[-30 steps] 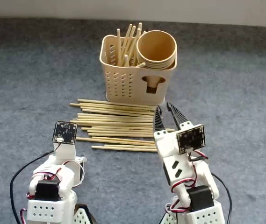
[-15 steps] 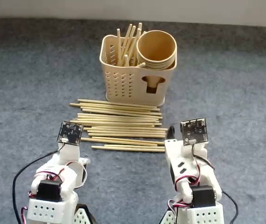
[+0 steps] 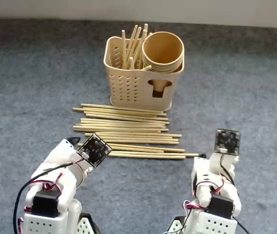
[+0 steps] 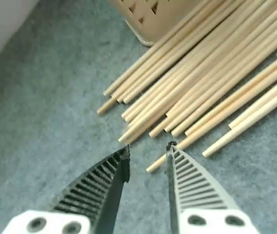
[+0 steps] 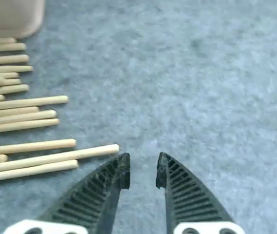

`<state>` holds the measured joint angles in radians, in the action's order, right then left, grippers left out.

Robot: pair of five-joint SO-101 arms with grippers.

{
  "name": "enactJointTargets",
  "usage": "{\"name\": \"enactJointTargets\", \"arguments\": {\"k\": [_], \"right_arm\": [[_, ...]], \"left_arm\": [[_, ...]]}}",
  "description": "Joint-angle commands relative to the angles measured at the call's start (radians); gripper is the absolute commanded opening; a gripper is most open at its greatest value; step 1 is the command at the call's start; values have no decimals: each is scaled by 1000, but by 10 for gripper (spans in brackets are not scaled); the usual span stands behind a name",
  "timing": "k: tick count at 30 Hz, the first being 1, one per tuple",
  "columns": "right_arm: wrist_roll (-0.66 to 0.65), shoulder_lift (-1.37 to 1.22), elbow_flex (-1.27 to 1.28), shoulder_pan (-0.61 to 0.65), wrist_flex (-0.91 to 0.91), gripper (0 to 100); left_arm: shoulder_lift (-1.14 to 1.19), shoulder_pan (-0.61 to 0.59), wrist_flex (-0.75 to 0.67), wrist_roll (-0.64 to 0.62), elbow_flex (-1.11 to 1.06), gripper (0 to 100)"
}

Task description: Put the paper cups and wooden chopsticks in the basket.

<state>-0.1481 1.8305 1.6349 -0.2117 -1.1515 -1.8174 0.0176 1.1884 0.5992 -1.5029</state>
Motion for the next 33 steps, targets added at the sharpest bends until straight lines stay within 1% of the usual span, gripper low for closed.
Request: {"name": "enactJointTargets", "arguments": {"k": [1,4,8,11,14,19,22,25,28,31,33], "right_arm": [[0,7,27,-85,-5,105],[0,7,59,-119,-1,105],[-2,7,64,-120,1,106],[-2,7,65,-124,1,106],[-2,7,67,-124,-1,106],[-2,7,93,-122,1,106],[-2,7,93,-122,2,106],[-2,7,93,-124,2,106],[-2,7,93,-128,2,106],[-2,7,94,-179,4,106],[-2,7,99,-216,31,106]], "left_arm": [[2,39,-43,25,94,88],[4,68,-41,25,136,24],[7,111,-35,25,196,68],[38,140,11,28,242,83],[153,177,37,29,314,84],[418,228,38,29,455,86],[562,283,38,34,519,88],[691,341,31,77,564,88],[809,387,31,80,615,88],[915,433,31,80,674,94],[983,464,29,80,705,134]]}}
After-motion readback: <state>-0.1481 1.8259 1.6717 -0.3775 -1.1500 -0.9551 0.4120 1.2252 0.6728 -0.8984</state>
